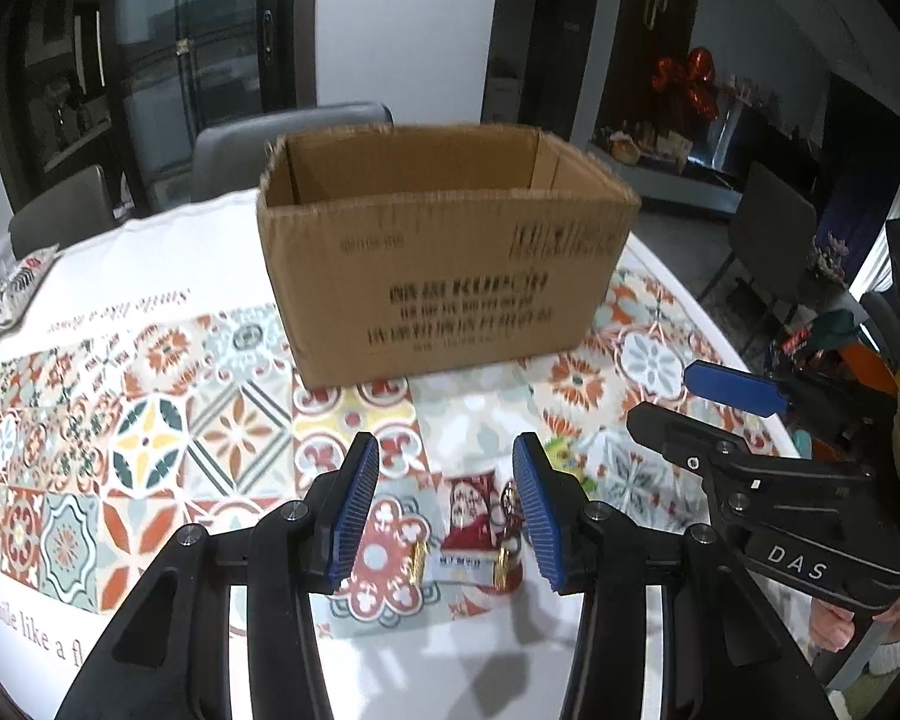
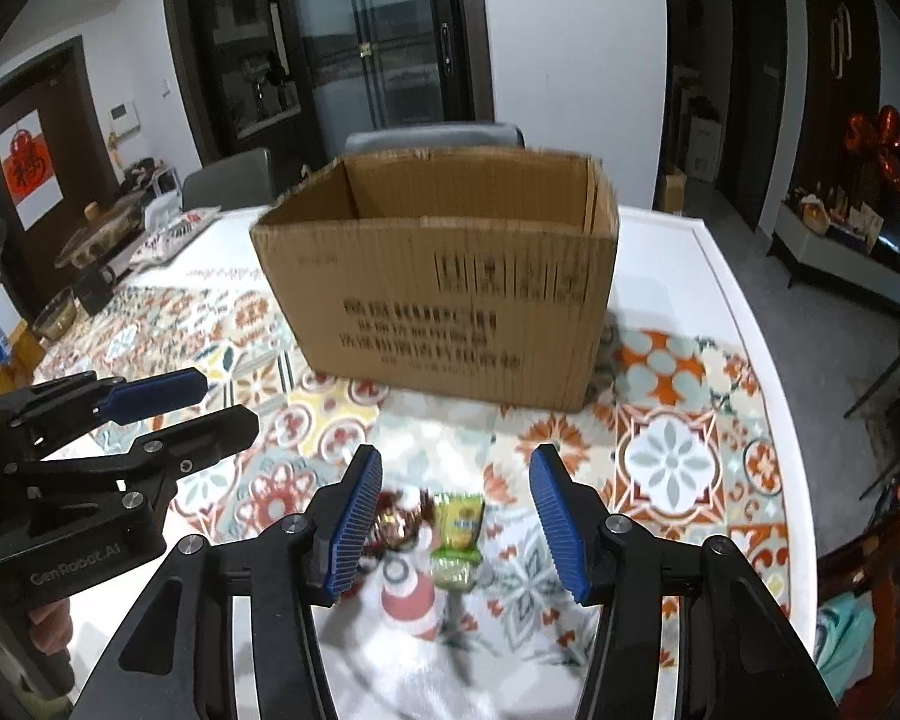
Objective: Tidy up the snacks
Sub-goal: 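Move both tools back toward the remaining candies on the cloth, then grasp the red wrapped candy with the left tool while the right tool grasps the green candy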
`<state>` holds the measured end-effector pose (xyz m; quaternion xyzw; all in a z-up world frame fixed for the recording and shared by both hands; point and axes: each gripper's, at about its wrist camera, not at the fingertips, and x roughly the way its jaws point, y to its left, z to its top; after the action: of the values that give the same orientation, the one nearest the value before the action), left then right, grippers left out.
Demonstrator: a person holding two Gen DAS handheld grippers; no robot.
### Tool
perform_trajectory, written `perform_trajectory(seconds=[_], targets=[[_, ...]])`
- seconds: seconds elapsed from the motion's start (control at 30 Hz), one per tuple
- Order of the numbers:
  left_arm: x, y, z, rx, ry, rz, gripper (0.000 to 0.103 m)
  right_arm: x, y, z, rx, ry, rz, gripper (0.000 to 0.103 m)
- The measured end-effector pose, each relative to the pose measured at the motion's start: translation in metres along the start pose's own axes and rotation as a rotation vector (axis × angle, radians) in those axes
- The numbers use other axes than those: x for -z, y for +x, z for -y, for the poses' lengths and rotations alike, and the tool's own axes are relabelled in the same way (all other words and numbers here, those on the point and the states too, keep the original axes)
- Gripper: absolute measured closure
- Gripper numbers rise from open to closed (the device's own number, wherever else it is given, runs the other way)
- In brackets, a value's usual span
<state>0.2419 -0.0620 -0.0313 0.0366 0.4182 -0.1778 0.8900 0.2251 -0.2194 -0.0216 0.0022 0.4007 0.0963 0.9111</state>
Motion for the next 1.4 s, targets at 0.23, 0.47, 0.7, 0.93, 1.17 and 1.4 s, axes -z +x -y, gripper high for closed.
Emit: perform_trajectory(seconds=[0.23,0.47,0.7,0.93,1.17,1.4], targets=[[0.017,0.024,0.001,0.033,-0.006,-0.077,0.058,0.015,0.019,0.002,-0.008,-0.003,-0.072,0.057],[0.028,0.044,0.003,0.057,-0.007,-0.137,0.058,0.027,0.040,0.005,-0.018,0.000,-0.137,0.061],[0.034,0.067,0.002,0.075,-0.018,-0.194,0.062,0.034,0.063,0.005,-0.032,-0.004,-0.197,0.063],[0.031,0.083,0.000,0.079,-0.035,-0.216,0.066,0.036,0.081,0.007,-0.042,0.000,-0.239,0.067],[0.028,0.097,-0.001,0.081,-0.042,-0.235,0.069,0.035,0.093,0.005,-0.044,-0.005,-0.256,0.069],[0.026,0.107,-0.002,0.102,-0.067,-0.248,0.075,0.034,0.103,0.006,-0.040,0.003,-0.272,0.073]])
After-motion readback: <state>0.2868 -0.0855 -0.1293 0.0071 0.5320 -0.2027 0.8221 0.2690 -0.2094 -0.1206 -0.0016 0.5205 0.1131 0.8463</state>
